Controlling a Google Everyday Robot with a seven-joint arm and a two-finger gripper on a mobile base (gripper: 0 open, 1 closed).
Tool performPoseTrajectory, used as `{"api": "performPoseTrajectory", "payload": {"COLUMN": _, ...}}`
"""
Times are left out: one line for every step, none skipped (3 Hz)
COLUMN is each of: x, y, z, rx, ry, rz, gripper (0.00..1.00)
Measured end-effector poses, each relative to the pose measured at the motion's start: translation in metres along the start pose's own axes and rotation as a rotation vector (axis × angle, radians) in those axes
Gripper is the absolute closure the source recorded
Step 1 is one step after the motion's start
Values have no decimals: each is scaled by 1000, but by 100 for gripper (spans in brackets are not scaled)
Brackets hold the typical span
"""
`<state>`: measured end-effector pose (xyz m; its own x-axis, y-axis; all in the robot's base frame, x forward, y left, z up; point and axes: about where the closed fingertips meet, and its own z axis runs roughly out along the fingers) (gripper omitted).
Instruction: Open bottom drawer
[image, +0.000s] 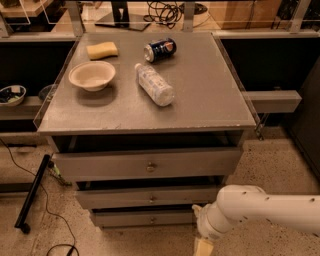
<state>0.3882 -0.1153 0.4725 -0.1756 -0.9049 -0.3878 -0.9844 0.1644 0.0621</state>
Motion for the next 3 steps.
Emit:
{"api": "performPoseTrajectory", "payload": {"x": 6, "y": 0, "z": 15, "rx": -20, "ry": -5, "rz": 8, "gripper": 0}}
{"api": "performPoseTrajectory", "payload": {"x": 8, "y": -31, "z": 68, "rx": -28, "ry": -4, "rz": 20, "gripper": 0}}
{"api": "performPoseTrajectory", "payload": {"x": 8, "y": -31, "z": 68, "rx": -28, "ry": -4, "rz": 20, "gripper": 0}}
